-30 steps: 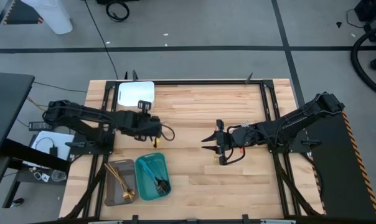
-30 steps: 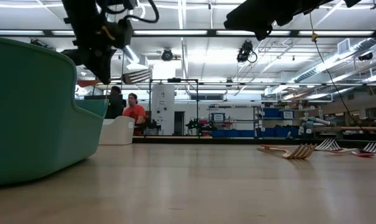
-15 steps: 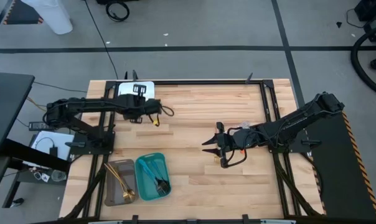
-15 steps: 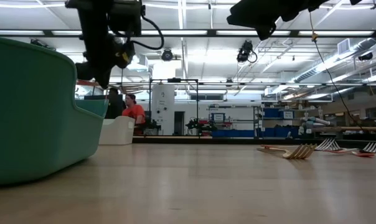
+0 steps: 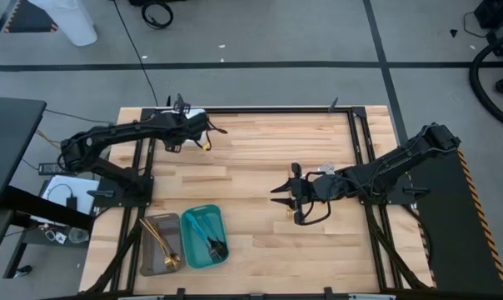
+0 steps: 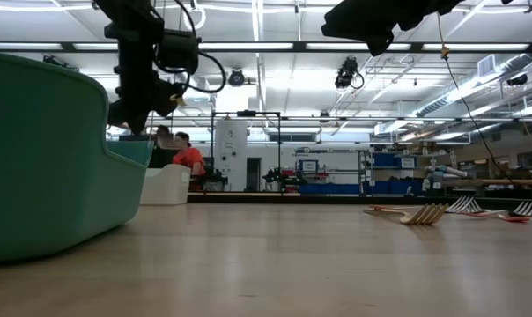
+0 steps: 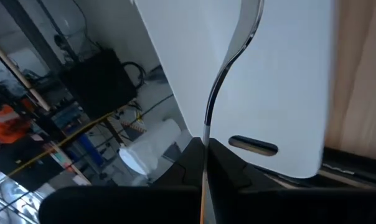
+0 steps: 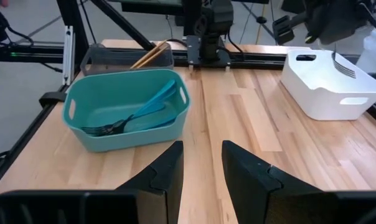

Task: Sort silverware by color (type)
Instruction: Put the orange fork into the white bin

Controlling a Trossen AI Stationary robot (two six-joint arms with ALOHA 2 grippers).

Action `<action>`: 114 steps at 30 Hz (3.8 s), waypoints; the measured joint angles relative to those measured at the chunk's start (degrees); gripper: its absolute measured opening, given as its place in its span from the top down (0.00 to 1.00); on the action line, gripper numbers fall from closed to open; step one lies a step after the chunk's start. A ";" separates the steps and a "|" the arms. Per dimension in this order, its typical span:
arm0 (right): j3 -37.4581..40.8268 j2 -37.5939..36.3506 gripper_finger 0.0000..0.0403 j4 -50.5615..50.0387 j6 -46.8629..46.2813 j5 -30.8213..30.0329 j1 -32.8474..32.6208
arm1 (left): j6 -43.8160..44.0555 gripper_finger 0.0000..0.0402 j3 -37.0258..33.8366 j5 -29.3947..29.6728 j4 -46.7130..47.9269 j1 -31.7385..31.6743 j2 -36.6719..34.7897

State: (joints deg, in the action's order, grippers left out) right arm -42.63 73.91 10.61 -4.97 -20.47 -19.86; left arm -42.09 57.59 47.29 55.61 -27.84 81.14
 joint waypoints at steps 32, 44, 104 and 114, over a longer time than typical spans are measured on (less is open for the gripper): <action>0.00 19.56 0.70 7.22 14.99 7.33 11.21 | -9.99 0.95 0.02 -7.63 -7.71 -7.95 11.57; 0.00 19.63 0.70 8.20 15.46 15.15 14.10 | -10.17 0.78 0.04 -3.17 -12.89 -8.00 11.57; -7.98 17.81 0.64 -58.72 18.08 8.47 27.05 | 41.49 0.84 2.62 -18.78 -21.59 38.62 3.59; -3.18 17.64 0.73 -53.50 21.74 13.05 30.37 | 41.84 0.84 2.62 -18.67 -21.58 39.47 3.59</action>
State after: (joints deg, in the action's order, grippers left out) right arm -45.82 91.55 -42.90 16.78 -7.42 10.52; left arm -0.25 60.20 28.62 34.03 11.64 84.73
